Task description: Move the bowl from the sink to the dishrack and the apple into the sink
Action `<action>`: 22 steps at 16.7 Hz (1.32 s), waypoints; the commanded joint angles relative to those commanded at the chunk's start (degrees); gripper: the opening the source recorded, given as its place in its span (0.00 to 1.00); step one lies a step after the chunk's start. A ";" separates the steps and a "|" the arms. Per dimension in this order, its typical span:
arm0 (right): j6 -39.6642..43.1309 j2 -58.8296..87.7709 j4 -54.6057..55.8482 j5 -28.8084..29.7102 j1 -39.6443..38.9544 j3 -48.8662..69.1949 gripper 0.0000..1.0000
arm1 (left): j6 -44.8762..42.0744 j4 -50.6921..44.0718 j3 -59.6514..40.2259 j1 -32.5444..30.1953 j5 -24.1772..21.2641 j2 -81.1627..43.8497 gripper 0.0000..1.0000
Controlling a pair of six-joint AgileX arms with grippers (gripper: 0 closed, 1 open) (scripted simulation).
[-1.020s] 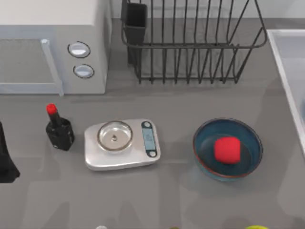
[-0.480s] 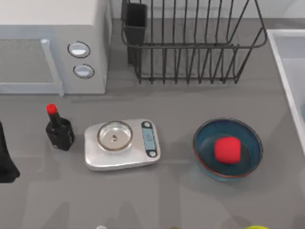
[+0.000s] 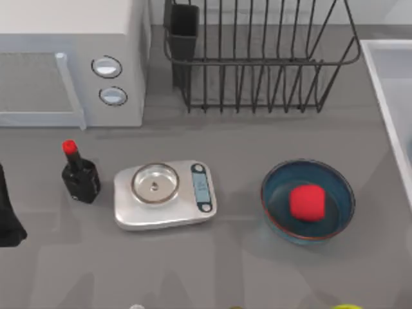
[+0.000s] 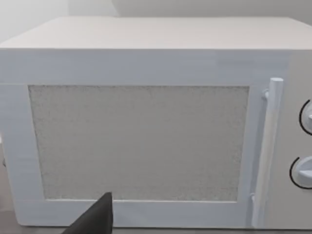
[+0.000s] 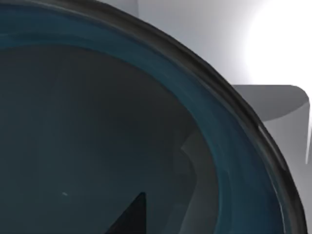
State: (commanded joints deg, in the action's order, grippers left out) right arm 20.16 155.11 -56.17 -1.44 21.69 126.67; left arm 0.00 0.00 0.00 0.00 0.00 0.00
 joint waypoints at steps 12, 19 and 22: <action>0.00 0.00 0.00 0.00 0.00 0.00 0.00 | 0.00 0.00 0.00 0.00 0.00 0.00 1.00; 0.14 -1.04 -0.39 -0.06 0.12 -0.73 0.00 | 0.00 0.00 0.00 0.00 0.00 0.00 1.00; 1.94 -6.27 -3.50 -0.34 2.30 -3.89 0.00 | 0.00 0.00 0.00 0.00 0.00 0.00 1.00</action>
State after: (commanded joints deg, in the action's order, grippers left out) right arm 22.10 148.84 -59.67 -1.78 23.99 122.78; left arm 0.00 0.00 0.00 0.00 0.00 0.00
